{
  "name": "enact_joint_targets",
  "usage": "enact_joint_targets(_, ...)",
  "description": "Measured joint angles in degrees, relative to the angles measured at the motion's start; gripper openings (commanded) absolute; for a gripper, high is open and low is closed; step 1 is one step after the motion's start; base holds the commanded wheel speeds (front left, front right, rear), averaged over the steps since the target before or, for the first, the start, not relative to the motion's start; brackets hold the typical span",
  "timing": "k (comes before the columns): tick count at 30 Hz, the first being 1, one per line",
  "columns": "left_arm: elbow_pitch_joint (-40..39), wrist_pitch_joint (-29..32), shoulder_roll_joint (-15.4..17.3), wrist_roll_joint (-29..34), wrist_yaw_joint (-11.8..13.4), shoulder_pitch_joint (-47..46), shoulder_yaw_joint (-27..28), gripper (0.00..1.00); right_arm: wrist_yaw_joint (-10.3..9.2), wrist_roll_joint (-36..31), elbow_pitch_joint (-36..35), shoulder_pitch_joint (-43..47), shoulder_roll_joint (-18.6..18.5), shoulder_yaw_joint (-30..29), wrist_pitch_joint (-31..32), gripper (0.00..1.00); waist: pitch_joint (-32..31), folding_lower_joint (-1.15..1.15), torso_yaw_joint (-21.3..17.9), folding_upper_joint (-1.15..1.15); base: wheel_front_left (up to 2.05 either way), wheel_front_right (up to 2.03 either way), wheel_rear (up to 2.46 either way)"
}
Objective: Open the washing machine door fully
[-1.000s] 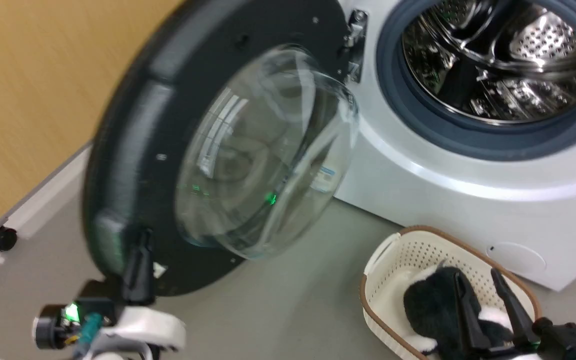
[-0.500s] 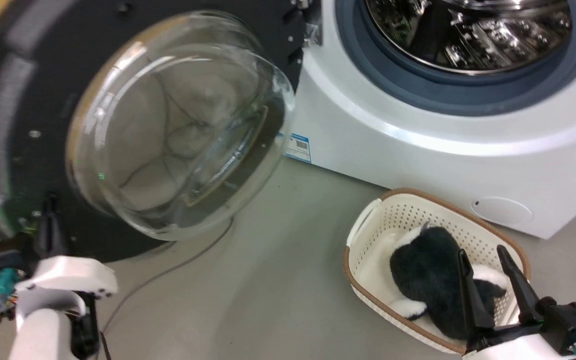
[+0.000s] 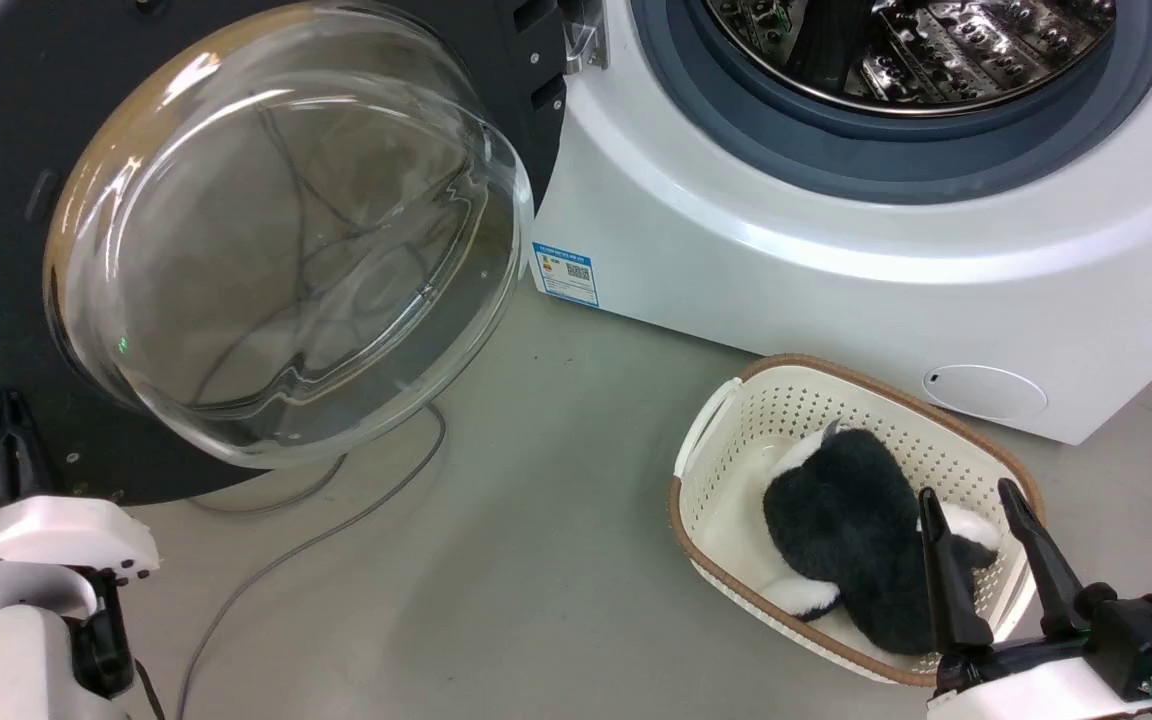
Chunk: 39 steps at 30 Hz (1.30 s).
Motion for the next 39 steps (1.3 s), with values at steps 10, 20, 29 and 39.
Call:
enact_joint_targets(10,-1.86,0.00,-0.80,2.07,-2.50,0.23,1.18,0.00,0.00,-0.19,0.44,-0.01,0.11,-0.22,0.00,1.00,-2.12,0.00,-0.64,0.00,0.00,0.00,0.00)
enact_joint_targets(20,-13.11,0.00,-3.18,4.44,-4.76,7.96,1.26,0.00,0.00,-1.33,-1.08,0.52,0.56,-1.33,0.00,1.00,-7.06,0.00,-1.97,0.00,0.00,0.00,0.00)
enact_joint_targets(29,-21.58,0.00,-6.55,6.61,-6.59,13.13,-2.15,0.00,0.00,-1.36,-3.88,2.43,0.73,-2.50,0.00,1.00,-11.09,0.00,-4.10,0.00,0.00,0.00,0.00)
enact_joint_targets(39,-24.05,0.00,-8.53,6.99,-9.43,18.17,-7.23,1.00,0.00,-0.91,-5.15,3.32,0.77,-2.96,0.00,1.00,-13.54,-0.01,-9.96,0.00,0.00,0.00,0.00)
